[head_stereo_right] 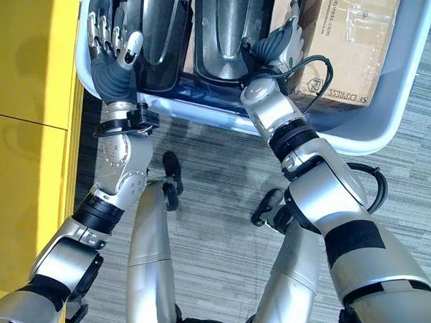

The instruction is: Move parts from the plastic box to the shelf.

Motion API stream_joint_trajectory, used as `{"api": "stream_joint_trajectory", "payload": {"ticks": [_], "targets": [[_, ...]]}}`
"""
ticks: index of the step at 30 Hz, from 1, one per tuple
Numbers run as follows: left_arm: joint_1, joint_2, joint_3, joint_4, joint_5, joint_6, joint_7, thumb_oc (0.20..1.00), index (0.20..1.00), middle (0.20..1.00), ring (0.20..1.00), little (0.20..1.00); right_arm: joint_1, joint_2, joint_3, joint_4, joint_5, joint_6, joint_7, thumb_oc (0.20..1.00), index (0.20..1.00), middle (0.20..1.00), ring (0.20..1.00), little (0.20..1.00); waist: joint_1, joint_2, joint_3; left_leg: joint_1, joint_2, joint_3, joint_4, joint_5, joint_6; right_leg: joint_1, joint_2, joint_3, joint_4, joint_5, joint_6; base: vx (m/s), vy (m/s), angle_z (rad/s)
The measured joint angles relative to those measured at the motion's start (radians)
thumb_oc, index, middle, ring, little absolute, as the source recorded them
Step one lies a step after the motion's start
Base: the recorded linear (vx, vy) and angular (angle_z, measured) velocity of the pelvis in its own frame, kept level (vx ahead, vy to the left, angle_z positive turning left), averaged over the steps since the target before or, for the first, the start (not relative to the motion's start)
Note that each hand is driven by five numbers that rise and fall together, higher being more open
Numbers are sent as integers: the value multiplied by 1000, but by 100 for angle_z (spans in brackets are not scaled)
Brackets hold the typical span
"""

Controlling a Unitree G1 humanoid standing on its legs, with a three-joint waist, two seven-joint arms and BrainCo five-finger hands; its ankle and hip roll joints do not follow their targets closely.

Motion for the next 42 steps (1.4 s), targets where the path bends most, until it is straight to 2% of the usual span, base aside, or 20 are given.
{"api": "stream_joint_trajectory", "payload": {"ticks": [1,2,3,4,5,9,17,25,29,34,36,38,39,40,42], "targets": [[0,0,0,1,0,0,-1,1000,1000,1000,1000,1000,-3,0,4,0,-23,20,7,1000,1000,1000,1000,1000,0,0,0,-1,0,-1,0,0,0,0,0,0,0,0,0,0,0,0],[0,0,0,2,0,0,-1,1000,1000,1000,1000,1000,-6,-1,11,1,-35,35,17,881,881,881,881,881,1,0,0,-2,-1,-1,-1,0,0,0,-1,-2,1,0,0,0,0,0],[0,0,0,2,0,0,-2,1000,1000,1000,1000,1000,-11,-4,28,2,-53,50,27,592,592,592,592,592,2,0,0,-4,-1,-3,-1,-1,1,0,-2,-3,1,0,0,0,0,0],[0,1,0,5,0,0,-3,1000,1000,1000,1000,1000,-17,-9,43,1,-67,60,39,360,360,360,360,360,1,0,0,-6,-2,-5,-1,-1,1,0,-2,-5,1,0,0,0,0,0],[0,1,0,11,-1,0,-3,1000,1000,1000,1000,1000,-23,-9,43,2,-83,69,56,200,200,200,200,200,1,0,0,-8,-4,-6,-1,0,2,0,-4,-6,1,0,-1,8,-20,5],[4,8,1,17,-10,0,-19,1000,1000,1000,1000,1000,-45,-22,77,33,-99,93,82,200,200,200,200,200,2,0,0,-28,-9,-22,1,4,5,0,-7,-24,1,-1,-2,13,-45,7],[2,19,1,18,-12,-9,-48,1000,1000,1000,1000,1000,-62,-22,91,66,-62,81,79,200,200,200,200,200,3,0,0,-32,-11,-25,-1,5,4,-1,-10,-31,-1,-4,-6,0,0,0],[-39,17,0,18,-12,-20,-45,1000,1000,1000,1000,1000,-77,-54,85,75,23,38,70,200,200,200,200,200,0,2,-1,-69,-18,-28,11,8,15,-43,-18,-21,18,-5,-8,3,1,1],[-37,13,-1,18,-11,-20,-39,1000,1000,1000,1000,1000,-76,-54,80,82,44,6,74,200,200,200,200,200,1,2,-1,-69,-19,-27,7,8,7,-50,-18,-15,24,-6,-8,-8,-8,1],[-38,6,-1,18,-11,-19,-38,1000,1000,1000,1000,1000,-71,-55,60,94,111,-130,75,200,200,200,200,200,-4,2,-1,-53,-20,-21,-30,29,9,-45,-15,-16,4,0,-13,-40,-45,0],[-38,-1,0,21,-11,-19,-38,1000,1000,1000,1000,1000,6,-21,17,80,170,-269,135,200,200,200,200,200,-8,3,-1,32,-5,7,-100,55,-1,17,11,-18,-66,32,-8,-94,-55,-19],[-42,-1,0,20,-11,-21,-38,1000,1000,1000,1000,1000,41,0,-5,79,195,-284,158,200,200,200,200,200,-17,3,-2,82,2,22,-135,63,-4,50,21,-19,-97,41,-12,-109,-23,-21],[-36,-4,0,32,-11,-26,-37,1000,1000,1000,1000,1000,83,13,-23,40,194,-309,170,200,200,200,200,200,-18,5,0,130,12,43,-188,80,-4,88,41,-19,-154,69,-8,-86,10,-39],[-22,-8,-1,64,-11,-34,-35,1000,1000,1000,1000,1000,151,47,-21,12,193,-340,183,200,200,200,200,200,-31,5,0,219,18,79,-246,89,-2,155,58,-18,-223,102,-6,-81,20,-43],[-35,-9,0,65,2,-66,-15,1000,1000,1000,1000,1000,222,68,-20,-37,198,-377,197,200,200,200,200,200,-73,8,-4,303,17,111,-298,94,5,224,74,-4,-298,137,9,-47,27,-33]]}}
